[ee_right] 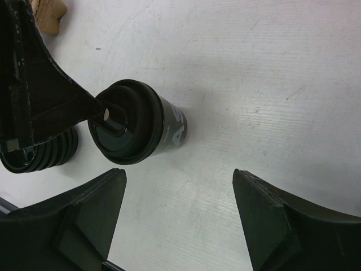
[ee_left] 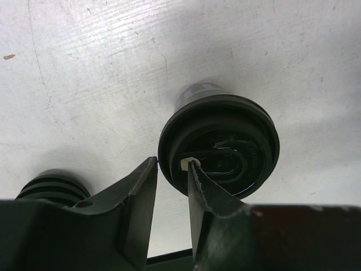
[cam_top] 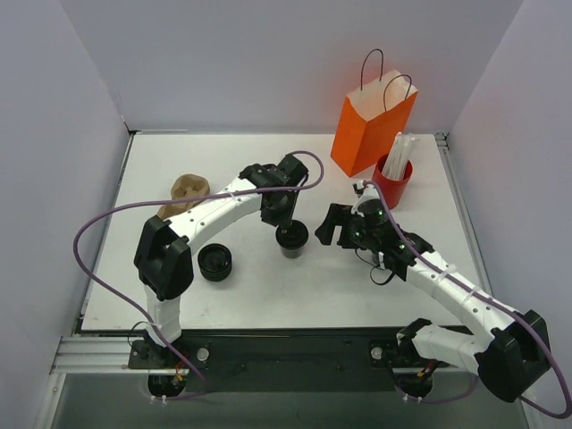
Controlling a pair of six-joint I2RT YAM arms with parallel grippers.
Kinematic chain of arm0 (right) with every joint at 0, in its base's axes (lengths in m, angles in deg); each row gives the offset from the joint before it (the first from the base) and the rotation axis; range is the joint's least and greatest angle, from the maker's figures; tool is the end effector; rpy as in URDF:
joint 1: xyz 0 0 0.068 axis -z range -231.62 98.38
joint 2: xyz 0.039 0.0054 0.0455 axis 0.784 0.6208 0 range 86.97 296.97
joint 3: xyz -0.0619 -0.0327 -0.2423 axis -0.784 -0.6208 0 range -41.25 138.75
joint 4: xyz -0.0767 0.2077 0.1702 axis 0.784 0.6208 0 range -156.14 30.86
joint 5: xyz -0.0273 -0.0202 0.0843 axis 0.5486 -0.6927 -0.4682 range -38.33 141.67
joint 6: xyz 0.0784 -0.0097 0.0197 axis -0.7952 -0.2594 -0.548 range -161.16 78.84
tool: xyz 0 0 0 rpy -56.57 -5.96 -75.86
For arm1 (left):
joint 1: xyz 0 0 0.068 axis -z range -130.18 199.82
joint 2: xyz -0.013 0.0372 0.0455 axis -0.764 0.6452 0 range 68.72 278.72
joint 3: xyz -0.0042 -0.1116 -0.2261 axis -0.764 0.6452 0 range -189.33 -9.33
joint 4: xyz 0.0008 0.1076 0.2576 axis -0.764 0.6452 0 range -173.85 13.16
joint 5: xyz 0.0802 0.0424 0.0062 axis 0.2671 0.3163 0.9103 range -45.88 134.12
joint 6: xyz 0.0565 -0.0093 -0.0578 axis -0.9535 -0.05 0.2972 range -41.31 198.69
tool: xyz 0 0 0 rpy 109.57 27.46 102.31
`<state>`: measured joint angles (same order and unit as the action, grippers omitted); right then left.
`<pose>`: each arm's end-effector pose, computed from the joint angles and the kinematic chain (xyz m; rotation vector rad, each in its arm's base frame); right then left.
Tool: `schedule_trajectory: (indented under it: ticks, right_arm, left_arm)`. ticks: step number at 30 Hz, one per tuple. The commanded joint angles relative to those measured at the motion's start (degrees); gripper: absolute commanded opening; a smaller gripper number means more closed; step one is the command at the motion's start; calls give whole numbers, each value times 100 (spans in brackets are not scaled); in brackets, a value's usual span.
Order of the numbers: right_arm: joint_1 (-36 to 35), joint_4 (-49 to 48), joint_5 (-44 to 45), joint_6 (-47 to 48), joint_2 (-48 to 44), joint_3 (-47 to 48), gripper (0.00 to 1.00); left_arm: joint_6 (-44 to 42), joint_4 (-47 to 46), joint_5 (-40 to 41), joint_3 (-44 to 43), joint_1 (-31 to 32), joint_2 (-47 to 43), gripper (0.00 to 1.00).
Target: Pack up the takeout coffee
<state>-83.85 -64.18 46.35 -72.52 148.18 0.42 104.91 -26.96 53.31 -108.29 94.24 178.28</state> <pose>0.2555 0.1688 0.2415 -0.0799 2.0340 0.8103 0.3126 -0.2905 0.2198 0.3883 2.6993 -0.1351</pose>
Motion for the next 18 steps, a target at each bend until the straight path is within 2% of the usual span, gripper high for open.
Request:
schedule_trajectory:
  ticks: [1,5,8,9,10,13,15,18]
  right_arm:
    - [50,-152,-354,-28,198,377,78]
    - [85,-406,-715,-195,496,412,78]
    - [138,-591,-978,-248,716,438,78]
    - [181,-617,-1040,-275,786,491,78]
    - [225,-626,-1111,-318,900,517,78]
    - [313,-793,-1295,-328,1094,570,77]
    - [366,-855,-1489,-301,1235,666,76]
    - [428,-829,-1682,-231,1516,824,74]
  left_arm:
    - [-20,-27,75,-449,-74,-215,40]
    - [32,-423,-505,-300,-319,-444,42]
    - [164,-879,-629,200,-513,-821,44]
    - [234,-1098,-664,506,-662,-1066,45]
    - [243,-1231,-716,700,-741,-1207,51]
    - [253,-1740,-1189,1395,-1023,-1700,52]
    - [191,-2451,-1654,2130,-1155,-2112,55]
    - [226,-3375,-2121,2775,-1173,-2465,64]
